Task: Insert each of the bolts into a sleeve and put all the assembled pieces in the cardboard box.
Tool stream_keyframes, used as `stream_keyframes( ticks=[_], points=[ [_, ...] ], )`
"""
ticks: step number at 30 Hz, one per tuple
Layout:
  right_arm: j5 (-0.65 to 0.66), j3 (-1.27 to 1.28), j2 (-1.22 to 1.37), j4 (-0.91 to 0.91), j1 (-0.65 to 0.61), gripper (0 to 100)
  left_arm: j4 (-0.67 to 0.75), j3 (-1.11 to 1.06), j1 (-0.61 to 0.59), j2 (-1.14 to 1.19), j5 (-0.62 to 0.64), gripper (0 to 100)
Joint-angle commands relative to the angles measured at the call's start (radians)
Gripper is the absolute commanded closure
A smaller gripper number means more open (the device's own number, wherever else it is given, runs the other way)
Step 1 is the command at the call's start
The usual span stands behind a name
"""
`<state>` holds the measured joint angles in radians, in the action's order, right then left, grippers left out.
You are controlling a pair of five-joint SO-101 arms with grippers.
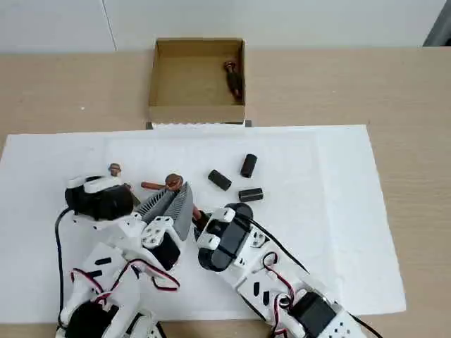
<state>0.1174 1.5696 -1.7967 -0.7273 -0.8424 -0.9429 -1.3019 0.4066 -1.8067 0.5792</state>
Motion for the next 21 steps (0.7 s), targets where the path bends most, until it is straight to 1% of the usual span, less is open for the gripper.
stream_keyframes(
  ticks=[1, 6, 8, 12, 14, 18, 21],
  points=[
    [0.012, -0.015, -0.016, 0.047, -0.012, 99.6, 0.029, -0.005, 0.0, -0.009, 0.006, 100],
    [0.012, -0.015, -0.016, 0.05, -0.01, 99.6, 0.026, -0.016, 0.002, -0.009, 0.006, 100],
    [0.012, -0.015, -0.016, 0.05, -0.01, 99.6, 0.017, -0.027, 0.026, -0.009, 0.006, 100],
    [0.012, -0.015, -0.016, 0.05, -0.008, 99.6, -0.055, -0.027, 0.098, -0.009, 0.005, 99],
    [0.012, -0.015, -0.016, 0.05, -0.007, 99.6, -0.063, -0.025, 0.104, -0.009, 0.003, 99],
    [0.012, -0.015, -0.016, 0.05, -0.007, 99.6, -0.064, -0.025, 0.104, -0.009, -0.074, 99],
    [0.012, -0.015, -0.016, 0.05, -0.007, 99.6, -0.064, -0.024, 0.104, -0.009, -0.098, 99]
  ],
)
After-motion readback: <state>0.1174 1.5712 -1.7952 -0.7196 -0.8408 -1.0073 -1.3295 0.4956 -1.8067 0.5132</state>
